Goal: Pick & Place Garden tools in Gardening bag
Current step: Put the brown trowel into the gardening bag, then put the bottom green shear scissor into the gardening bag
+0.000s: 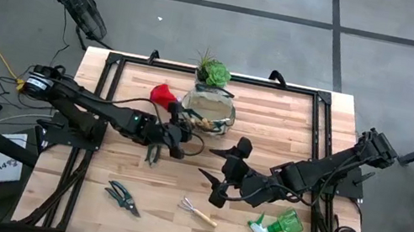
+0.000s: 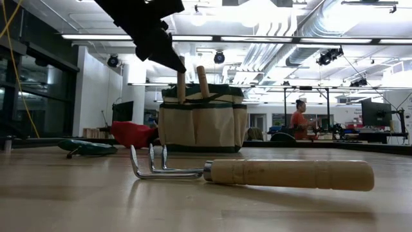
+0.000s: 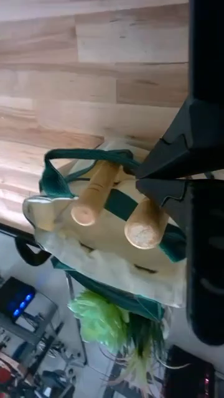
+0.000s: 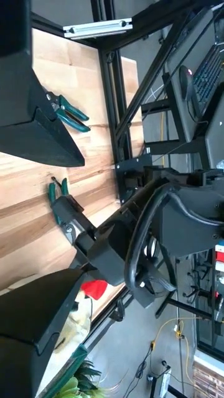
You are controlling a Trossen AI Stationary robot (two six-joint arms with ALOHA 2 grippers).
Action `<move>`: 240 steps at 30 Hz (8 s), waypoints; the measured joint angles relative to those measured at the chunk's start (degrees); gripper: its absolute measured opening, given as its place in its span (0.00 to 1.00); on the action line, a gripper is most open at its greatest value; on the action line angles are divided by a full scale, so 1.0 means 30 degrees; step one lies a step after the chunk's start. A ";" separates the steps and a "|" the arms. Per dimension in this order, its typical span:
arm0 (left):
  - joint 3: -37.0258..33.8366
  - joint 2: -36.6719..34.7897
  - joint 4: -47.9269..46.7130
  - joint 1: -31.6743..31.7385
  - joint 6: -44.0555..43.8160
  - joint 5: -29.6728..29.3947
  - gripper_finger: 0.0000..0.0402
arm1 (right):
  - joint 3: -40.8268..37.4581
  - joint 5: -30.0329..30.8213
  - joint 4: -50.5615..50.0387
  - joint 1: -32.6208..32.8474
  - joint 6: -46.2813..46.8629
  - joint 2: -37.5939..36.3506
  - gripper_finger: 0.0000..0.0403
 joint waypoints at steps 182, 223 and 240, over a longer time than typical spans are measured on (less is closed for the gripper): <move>-0.9799 -0.5763 -0.5494 -1.7384 -2.8488 0.8349 0.28 | -0.0007 -0.8400 -0.4417 -0.1491 0.5064 0.0000 0.68; -0.6250 -0.9276 -0.6915 -1.7369 -2.8056 0.4941 0.00 | -0.0007 -0.8896 -0.4111 -0.2648 0.4976 0.0000 0.68; -0.5115 -0.9627 -0.7151 -1.7355 -2.8204 0.1208 0.00 | 0.0000 -0.8543 -0.2054 -0.2878 0.4186 0.0000 0.68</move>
